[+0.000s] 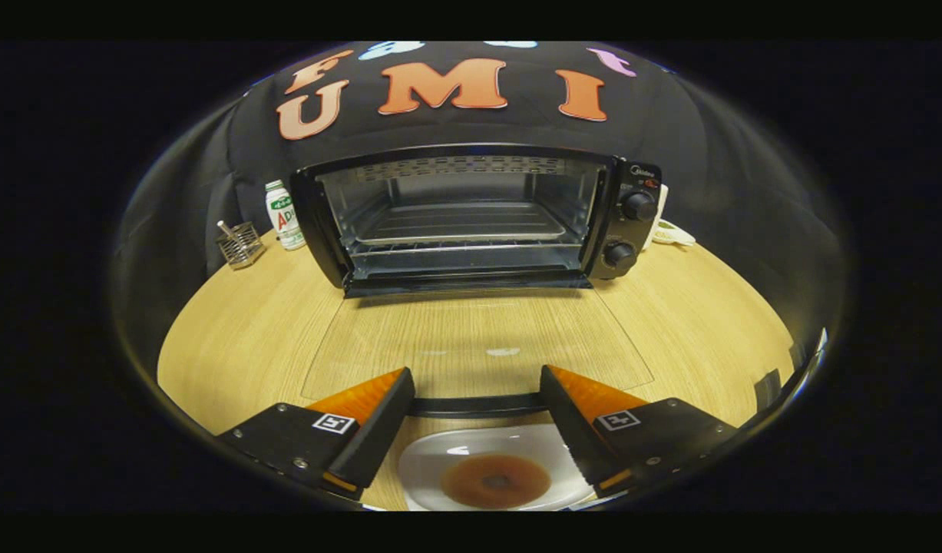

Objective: Open the toaster oven, put the food inside, and close the toaster oven door.

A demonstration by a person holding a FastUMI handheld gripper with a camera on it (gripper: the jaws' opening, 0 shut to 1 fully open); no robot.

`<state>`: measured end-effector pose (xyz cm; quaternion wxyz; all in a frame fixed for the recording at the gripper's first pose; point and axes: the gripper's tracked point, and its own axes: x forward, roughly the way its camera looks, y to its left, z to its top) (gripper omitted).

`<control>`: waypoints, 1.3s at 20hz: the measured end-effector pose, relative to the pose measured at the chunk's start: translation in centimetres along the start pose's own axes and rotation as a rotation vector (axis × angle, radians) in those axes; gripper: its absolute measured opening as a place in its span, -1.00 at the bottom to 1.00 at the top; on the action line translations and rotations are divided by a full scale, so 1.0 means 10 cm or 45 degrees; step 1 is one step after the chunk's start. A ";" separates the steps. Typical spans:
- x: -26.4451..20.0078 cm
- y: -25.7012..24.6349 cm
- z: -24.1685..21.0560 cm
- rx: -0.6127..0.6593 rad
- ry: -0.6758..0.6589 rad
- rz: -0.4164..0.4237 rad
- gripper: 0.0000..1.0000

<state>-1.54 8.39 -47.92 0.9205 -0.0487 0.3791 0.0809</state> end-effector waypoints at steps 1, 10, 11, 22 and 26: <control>-0.01 0.00 0.02 0.001 -0.006 0.002 0.98; -0.62 -0.06 -0.01 0.010 -0.043 0.072 0.96; -0.68 -0.09 -0.06 -0.010 -0.040 0.065 0.96; -0.90 -0.18 -0.76 -0.064 0.122 0.045 0.96; -0.83 -0.20 -0.89 -0.071 0.170 0.037 0.97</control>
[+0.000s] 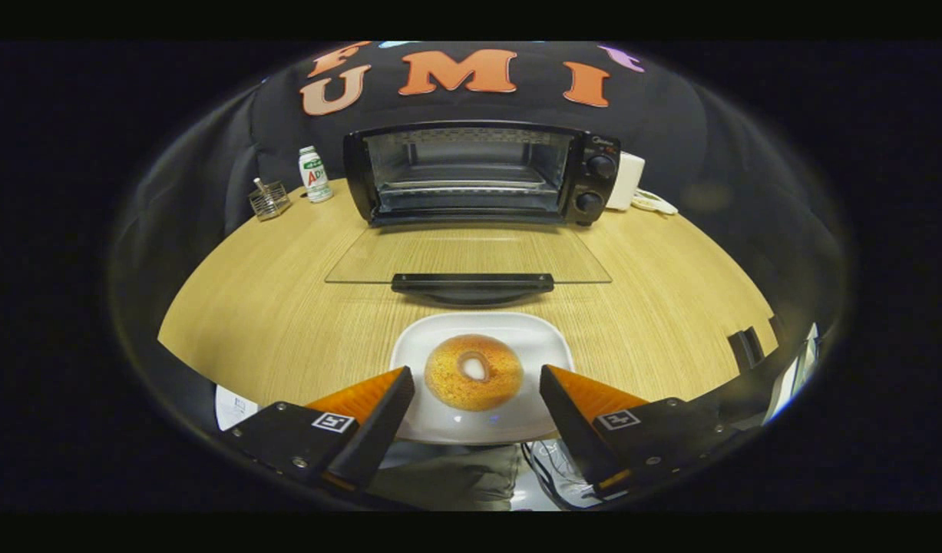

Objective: Open the toaster oven, put the food inside, and close the toaster oven door.

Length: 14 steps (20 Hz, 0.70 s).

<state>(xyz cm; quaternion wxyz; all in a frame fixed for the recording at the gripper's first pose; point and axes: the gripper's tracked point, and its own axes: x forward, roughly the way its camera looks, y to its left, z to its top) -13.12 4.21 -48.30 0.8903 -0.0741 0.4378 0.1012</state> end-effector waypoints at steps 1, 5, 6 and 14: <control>0.01 -0.01 -0.01 -0.007 0.008 -0.006 0.97; 0.05 0.01 -0.12 -0.028 0.050 -0.002 0.77; 0.06 0.01 -0.13 -0.031 0.051 -0.003 0.62; -0.02 0.00 -0.05 0.019 0.048 0.034 -0.12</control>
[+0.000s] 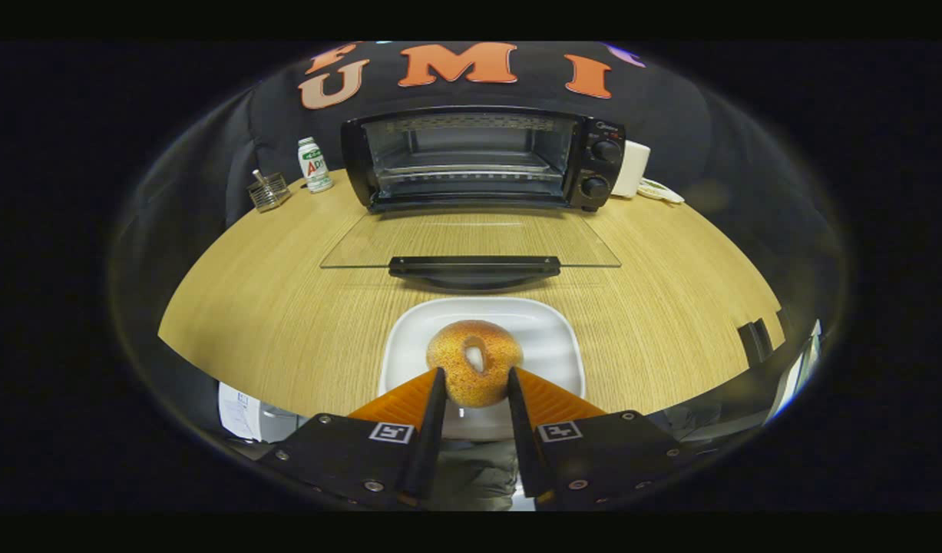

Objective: Open the toaster oven, put the food inside, and close the toaster oven door.

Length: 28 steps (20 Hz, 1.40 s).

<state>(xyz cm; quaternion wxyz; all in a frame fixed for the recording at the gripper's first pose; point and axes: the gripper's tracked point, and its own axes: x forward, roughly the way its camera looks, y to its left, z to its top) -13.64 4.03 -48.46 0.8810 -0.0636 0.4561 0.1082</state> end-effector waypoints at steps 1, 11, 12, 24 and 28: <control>-0.04 0.02 0.05 0.005 -0.010 0.011 -0.15; -0.34 0.24 0.80 -0.013 -0.180 0.120 -0.19; -0.32 0.26 0.90 -0.022 -0.199 0.124 -0.19; 0.23 0.18 2.04 0.035 -0.367 0.084 -0.19; 0.46 0.14 2.24 0.100 -0.373 0.082 -0.19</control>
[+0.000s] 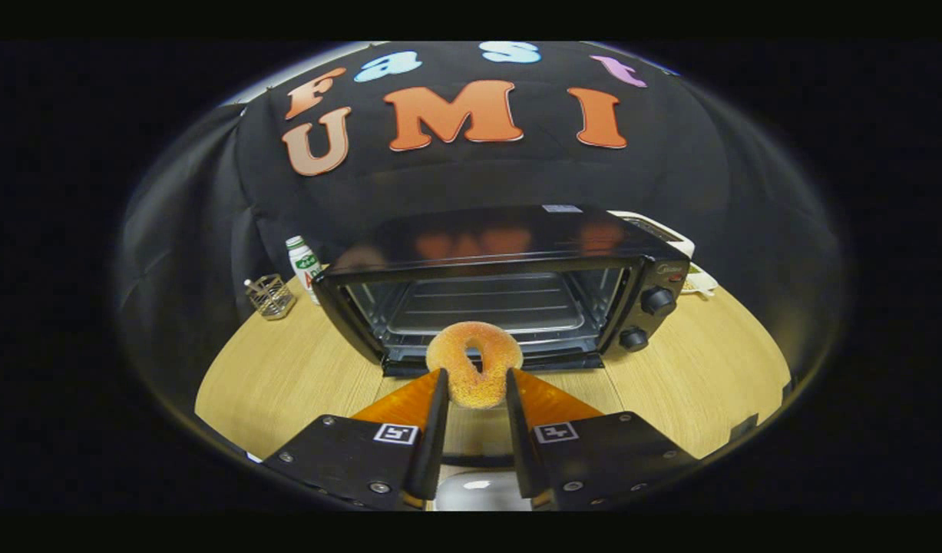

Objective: Open the toaster oven, put the food inside, and close the toaster oven door.

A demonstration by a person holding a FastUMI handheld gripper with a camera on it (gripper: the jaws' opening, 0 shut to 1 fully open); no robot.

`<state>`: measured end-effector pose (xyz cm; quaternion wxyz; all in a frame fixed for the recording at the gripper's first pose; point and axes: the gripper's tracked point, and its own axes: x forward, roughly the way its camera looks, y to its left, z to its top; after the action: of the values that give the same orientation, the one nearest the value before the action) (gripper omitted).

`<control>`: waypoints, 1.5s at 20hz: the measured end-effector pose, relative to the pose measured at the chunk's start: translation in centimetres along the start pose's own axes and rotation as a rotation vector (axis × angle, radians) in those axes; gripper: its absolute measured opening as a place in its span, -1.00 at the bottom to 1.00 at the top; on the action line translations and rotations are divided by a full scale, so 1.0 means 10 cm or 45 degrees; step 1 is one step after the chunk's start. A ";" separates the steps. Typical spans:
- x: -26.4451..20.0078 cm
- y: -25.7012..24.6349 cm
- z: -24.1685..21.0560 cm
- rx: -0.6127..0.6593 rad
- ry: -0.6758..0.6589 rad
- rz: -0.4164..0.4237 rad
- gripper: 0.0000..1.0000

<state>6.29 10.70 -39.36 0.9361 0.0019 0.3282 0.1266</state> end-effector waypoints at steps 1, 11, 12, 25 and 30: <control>0.06 -0.01 0.02 0.018 0.001 -0.002 -0.19; 0.65 0.18 0.35 0.381 -0.052 0.136 -0.20; 0.70 0.18 0.38 0.405 -0.058 0.134 -0.20; 0.39 0.00 0.10 0.291 -0.031 0.035 0.98; -0.09 -0.13 -0.06 0.178 -0.054 -0.012 0.97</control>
<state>5.55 9.17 -39.41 0.9410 0.0683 0.3164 0.0990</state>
